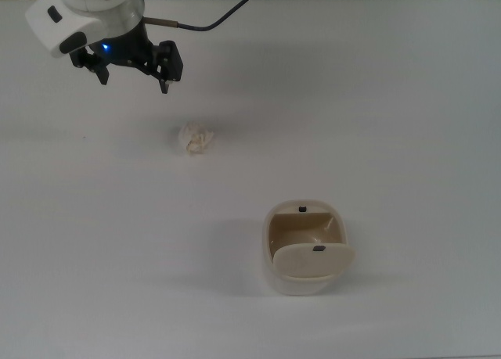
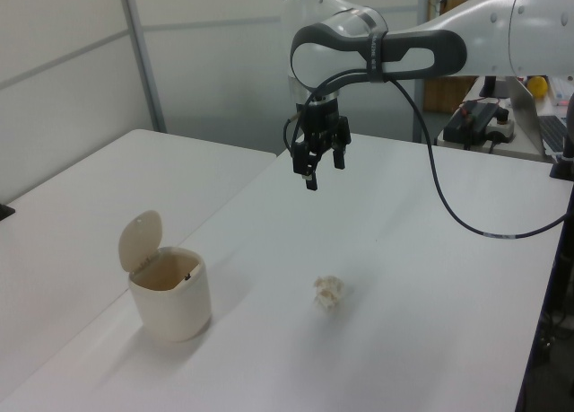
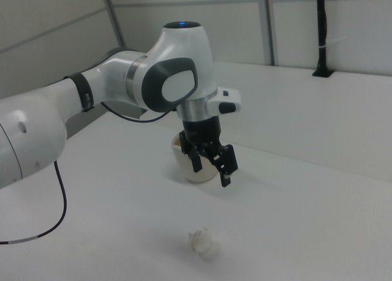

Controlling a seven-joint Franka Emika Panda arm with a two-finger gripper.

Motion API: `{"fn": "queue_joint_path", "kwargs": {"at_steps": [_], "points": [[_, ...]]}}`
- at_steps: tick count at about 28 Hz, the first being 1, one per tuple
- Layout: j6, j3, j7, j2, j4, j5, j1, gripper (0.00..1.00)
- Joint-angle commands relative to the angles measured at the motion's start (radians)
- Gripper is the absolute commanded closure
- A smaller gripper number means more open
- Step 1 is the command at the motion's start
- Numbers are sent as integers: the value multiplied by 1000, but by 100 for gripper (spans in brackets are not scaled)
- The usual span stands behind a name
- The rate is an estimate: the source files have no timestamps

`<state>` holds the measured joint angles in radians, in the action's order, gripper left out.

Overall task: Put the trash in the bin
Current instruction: 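Lower the open gripper down onto the crumpled white paper ball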

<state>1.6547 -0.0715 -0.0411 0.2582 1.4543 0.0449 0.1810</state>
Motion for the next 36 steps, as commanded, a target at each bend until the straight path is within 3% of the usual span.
{"fn": "queue_joint_path", "kwargs": {"at_steps": [1, 14, 22, 36], "points": [[25, 4, 36, -28, 70, -19, -6, 0], [243, -4, 1, -27, 265, -2, -87, 0], [437, -4, -103, -28, 435, 85, -144, 0], [580, -2, -121, -28, 560, 107, -155, 0]]}}
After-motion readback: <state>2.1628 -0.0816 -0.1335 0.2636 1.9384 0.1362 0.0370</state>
